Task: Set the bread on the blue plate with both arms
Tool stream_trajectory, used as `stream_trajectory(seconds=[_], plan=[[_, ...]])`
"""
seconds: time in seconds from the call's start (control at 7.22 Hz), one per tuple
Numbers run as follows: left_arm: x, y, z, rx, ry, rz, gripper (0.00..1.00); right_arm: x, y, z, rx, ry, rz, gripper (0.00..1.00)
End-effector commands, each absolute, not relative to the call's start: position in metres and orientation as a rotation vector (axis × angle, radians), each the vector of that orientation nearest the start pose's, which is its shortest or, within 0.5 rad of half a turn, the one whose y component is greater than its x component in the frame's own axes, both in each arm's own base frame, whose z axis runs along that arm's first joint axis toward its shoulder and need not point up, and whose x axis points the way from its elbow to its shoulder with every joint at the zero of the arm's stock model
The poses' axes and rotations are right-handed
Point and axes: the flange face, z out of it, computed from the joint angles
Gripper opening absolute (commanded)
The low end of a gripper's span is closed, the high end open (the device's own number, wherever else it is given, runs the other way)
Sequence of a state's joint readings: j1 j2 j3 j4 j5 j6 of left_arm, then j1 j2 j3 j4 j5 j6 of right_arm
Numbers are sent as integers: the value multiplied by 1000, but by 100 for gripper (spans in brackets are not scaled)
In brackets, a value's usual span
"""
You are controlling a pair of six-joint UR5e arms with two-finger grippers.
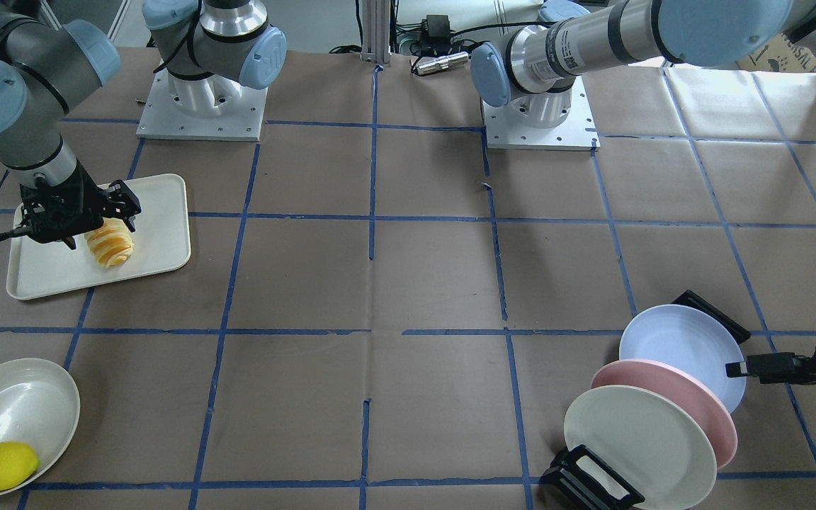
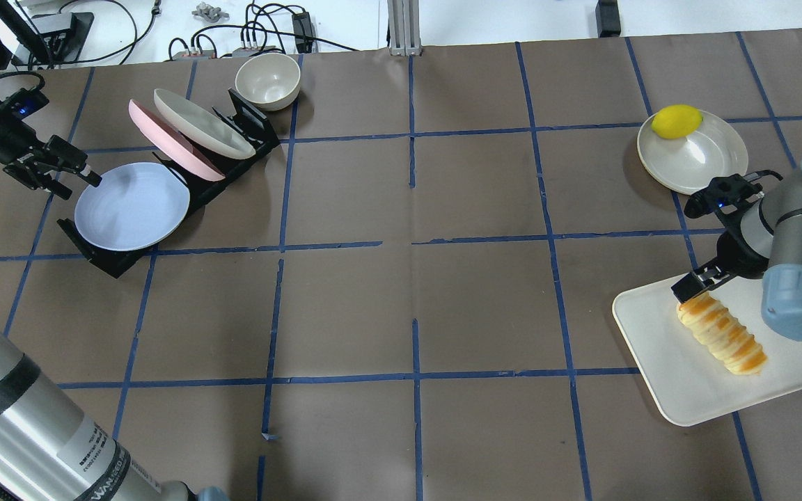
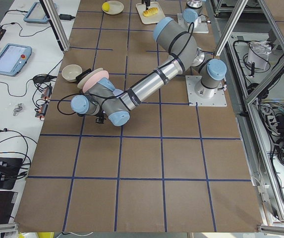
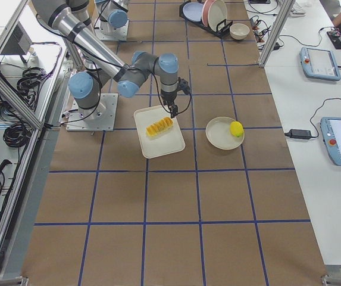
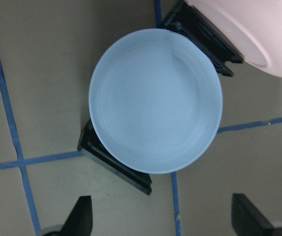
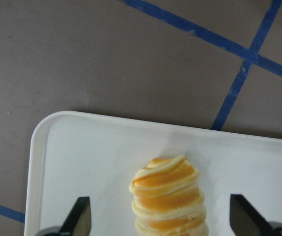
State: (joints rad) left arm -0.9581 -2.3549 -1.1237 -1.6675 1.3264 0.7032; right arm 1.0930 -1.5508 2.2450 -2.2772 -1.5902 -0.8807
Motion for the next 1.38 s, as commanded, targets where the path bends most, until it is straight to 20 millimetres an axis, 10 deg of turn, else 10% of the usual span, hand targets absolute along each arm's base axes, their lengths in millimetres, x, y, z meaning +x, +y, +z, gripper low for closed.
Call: stream_trajectory(seconds=[0.0,0.14,0.28,0.55,0.83,0.97,1.25], plan=[[272,-677,196,42,3615,485,61,-102,-430,204,-631,3053,27,99],[278,-679,200,37,3610,466,25,-101,-428,199,-630,3045,42,99],[277,-678,199,36,3611,473,12,-94,-413,188,-617,3029,70,99],[278,-678,204,37,3605,464,10,-95,-405,184,-607,3050,45,96],[280,-680,223,45,3591,428,7,-102,-403,182,-570,3049,64,23],[284,-679,232,31,3597,444,7,-105,-404,187,-543,3044,79,17],[287,-678,267,37,3598,445,5,-104,-421,257,-418,3023,162,17]])
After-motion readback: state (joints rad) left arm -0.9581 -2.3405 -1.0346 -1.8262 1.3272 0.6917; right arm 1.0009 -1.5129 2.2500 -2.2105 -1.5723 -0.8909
